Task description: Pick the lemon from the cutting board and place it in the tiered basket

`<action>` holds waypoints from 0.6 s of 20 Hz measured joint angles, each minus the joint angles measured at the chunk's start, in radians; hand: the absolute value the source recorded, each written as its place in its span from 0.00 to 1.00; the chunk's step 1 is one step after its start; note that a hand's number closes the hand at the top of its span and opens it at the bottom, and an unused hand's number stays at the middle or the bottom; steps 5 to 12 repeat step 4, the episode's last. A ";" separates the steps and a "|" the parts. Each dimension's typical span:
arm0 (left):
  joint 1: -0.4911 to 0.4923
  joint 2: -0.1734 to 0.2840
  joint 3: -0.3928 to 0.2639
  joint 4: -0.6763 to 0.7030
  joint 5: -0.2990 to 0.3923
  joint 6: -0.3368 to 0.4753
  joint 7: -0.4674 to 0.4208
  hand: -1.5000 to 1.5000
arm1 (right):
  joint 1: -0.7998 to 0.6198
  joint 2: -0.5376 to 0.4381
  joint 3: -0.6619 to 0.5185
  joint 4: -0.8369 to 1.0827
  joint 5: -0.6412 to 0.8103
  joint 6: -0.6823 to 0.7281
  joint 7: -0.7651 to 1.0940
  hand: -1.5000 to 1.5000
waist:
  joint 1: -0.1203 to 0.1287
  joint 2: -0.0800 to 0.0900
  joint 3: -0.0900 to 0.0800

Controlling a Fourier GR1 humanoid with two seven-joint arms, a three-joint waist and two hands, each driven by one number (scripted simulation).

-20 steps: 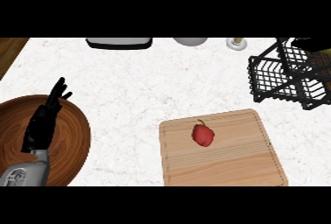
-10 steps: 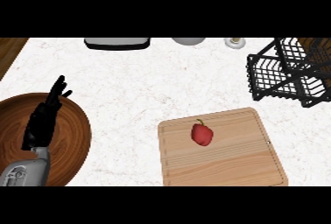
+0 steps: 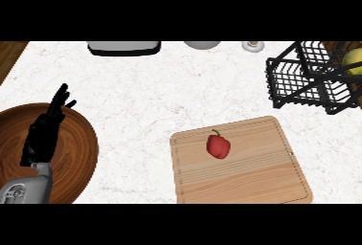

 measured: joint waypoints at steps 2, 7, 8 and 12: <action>0.010 -0.009 -0.007 -0.013 -0.007 0.008 0.004 0.50 | 0.070 -0.034 -0.057 -0.022 -0.050 0.050 -0.030 0.00 | -0.002 0.000 0.000; 0.013 -0.003 -0.005 -0.029 -0.004 0.000 0.015 0.50 | 0.142 -0.042 -0.115 -0.046 -0.103 0.089 -0.064 0.00 | -0.002 0.000 0.001; 0.013 -0.003 -0.005 -0.029 -0.004 0.000 0.015 0.50 | 0.142 -0.042 -0.115 -0.046 -0.103 0.089 -0.064 0.00 | -0.002 0.000 0.001; 0.013 -0.003 -0.005 -0.029 -0.004 0.000 0.015 0.50 | 0.142 -0.042 -0.115 -0.046 -0.103 0.089 -0.064 0.00 | -0.002 0.000 0.001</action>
